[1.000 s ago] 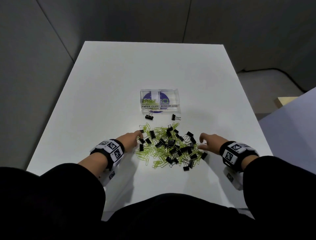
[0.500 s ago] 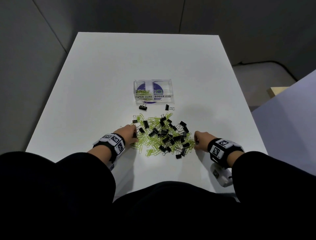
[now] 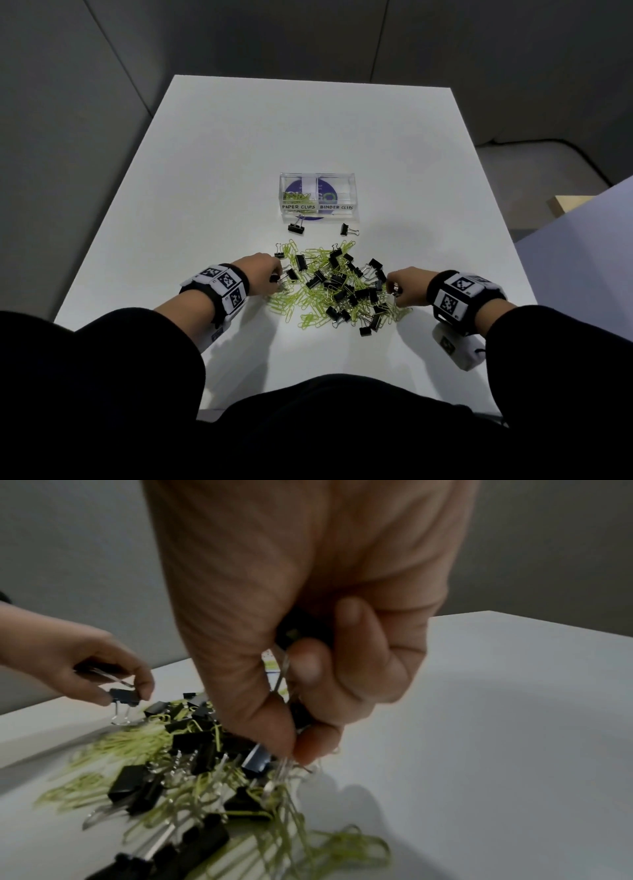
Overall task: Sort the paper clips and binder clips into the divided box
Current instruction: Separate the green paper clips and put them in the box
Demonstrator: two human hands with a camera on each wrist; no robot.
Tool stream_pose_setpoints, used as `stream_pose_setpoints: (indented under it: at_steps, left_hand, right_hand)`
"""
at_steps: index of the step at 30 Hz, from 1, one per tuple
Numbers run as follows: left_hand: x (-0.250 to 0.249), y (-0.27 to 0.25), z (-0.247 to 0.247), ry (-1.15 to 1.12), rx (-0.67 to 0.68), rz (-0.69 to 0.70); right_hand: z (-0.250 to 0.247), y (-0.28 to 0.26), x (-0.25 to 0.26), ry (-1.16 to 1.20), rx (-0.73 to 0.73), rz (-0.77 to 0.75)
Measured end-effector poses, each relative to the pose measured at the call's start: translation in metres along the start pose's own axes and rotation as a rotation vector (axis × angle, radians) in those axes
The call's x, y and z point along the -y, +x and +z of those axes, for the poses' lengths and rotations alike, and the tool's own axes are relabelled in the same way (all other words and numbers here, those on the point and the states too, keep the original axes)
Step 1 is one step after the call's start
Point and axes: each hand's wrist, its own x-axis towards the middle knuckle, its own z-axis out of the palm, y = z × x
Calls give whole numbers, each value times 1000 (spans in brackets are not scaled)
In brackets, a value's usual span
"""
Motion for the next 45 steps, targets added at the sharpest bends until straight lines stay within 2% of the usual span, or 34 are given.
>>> stream_pose_setpoints:
  at_steps: [6, 9, 12, 14, 16, 19, 21, 25, 31, 36, 41, 45]
  left_hand:
    - [4, 10, -20, -115, -6, 40]
    - [5, 18, -36, -140, -29, 42]
    - [7, 29, -48, -195, -68, 21]
    - [7, 38, -54, -265, -113, -15]
    - [8, 49, -57, -384, -165, -82]
    - [8, 63, -54, -634, -206, -189]
    - [9, 72, -53, -696, -187, -216]
    - [16, 84, -48, -710, -125, -196]
    - [15, 86, -45, -592, -62, -67]
    - [-3, 88, -47, -616, 23, 40]
    - [-22, 83, -46, -439, 43, 160]
    - [-27, 79, -44, -362, 24, 144]
  right_hand:
    - [-25, 12, 9, 38, -4, -95]
    - [-48, 16, 8, 78, -6, -81]
    - [-67, 27, 10, 133, -87, -51]
    - [-73, 42, 12, 233, -182, -9]
    - [-75, 58, 15, 429, -264, 31]
    - [-71, 81, 21, 680, -326, 85]
    - [-69, 92, 26, 744, -336, 89]
    - [-66, 107, 37, 754, -294, -9]
    - [-65, 109, 40, 806, -215, -155]
    - [-64, 107, 43, 873, -236, -198]
    - [-64, 103, 48, 925, -254, -252]
    - [-61, 100, 47, 885, -280, -252]
